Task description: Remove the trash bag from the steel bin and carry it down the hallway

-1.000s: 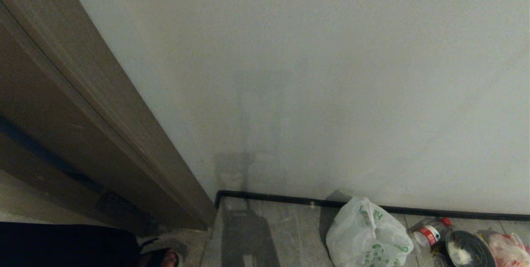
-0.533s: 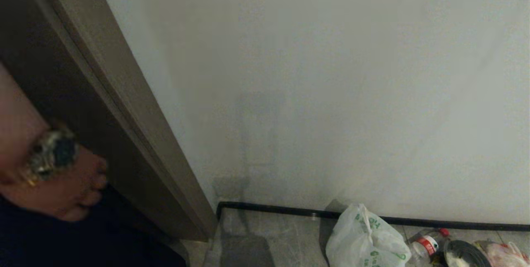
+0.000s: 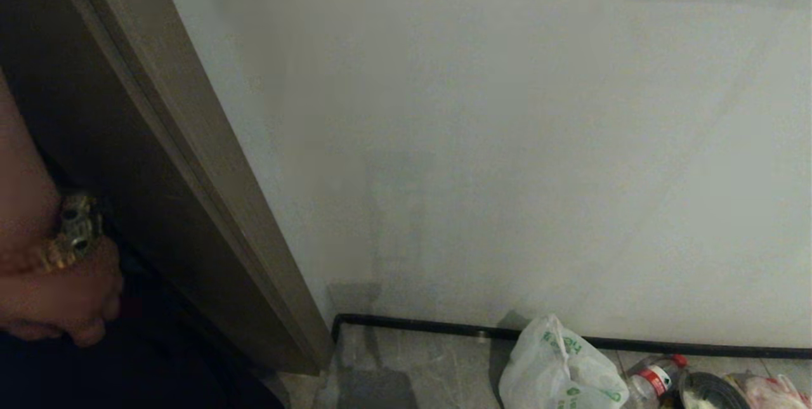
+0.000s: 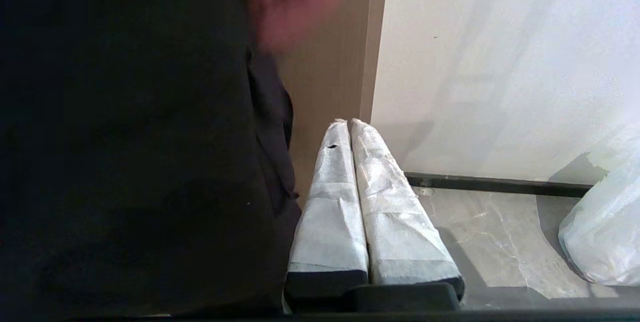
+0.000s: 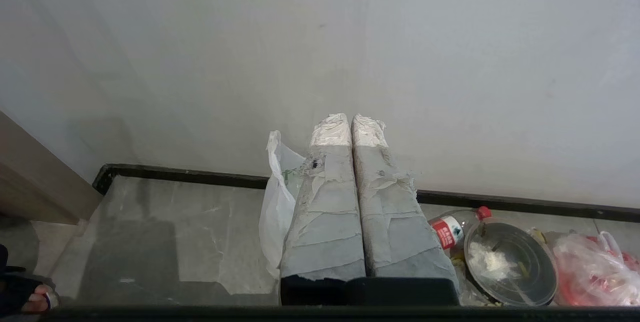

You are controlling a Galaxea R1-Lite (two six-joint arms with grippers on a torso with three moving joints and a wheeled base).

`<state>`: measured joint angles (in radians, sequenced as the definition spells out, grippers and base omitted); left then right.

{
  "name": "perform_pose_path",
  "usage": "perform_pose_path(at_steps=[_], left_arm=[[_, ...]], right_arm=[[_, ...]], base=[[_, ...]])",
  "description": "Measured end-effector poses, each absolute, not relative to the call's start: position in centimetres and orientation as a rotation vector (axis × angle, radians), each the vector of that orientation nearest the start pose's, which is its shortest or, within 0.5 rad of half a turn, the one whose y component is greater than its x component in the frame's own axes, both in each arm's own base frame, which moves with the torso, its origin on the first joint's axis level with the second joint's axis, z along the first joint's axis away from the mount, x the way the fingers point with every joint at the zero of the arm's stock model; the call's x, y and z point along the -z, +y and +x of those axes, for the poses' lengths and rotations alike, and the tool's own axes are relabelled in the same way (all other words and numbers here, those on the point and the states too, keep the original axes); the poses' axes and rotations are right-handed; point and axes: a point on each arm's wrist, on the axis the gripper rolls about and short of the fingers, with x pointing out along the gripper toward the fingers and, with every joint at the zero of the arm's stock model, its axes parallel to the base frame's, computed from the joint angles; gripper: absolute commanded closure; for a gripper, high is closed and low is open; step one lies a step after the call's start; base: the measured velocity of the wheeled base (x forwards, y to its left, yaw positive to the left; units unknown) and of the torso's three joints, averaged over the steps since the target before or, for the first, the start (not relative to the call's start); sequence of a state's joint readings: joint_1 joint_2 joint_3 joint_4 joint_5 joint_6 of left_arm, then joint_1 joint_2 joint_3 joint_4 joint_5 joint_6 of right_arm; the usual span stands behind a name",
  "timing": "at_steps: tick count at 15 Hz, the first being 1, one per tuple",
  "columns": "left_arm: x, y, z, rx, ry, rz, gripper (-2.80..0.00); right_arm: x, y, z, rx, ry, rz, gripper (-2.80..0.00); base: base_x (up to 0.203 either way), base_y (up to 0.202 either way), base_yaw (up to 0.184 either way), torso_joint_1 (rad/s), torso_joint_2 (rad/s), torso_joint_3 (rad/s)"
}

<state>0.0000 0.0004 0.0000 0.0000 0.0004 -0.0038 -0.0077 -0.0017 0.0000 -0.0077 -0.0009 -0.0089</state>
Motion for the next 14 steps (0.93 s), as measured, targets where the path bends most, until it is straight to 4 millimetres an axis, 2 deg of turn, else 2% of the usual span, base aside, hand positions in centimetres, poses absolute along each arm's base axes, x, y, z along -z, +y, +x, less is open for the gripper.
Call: perform_pose_path(at_steps=[6, 14], left_arm=[[-7.55, 0.0, -2.28, 0.0, 0.0, -0.004, 0.0], [-7.55, 0.0, -2.28, -0.001, 0.0, -0.005, 0.0]], right_arm=[[-7.62, 0.01, -2.29, 0.009, -0.009, 0.0, 0.0], [-7.63, 0.01, -2.29, 0.009, -0.01, -0.002, 0.0]], base=[[0.0, 0.0, 0.0, 0.0, 0.0, 0.006], [0.0, 0.0, 0.0, 0.003, -0.01, 0.149]])
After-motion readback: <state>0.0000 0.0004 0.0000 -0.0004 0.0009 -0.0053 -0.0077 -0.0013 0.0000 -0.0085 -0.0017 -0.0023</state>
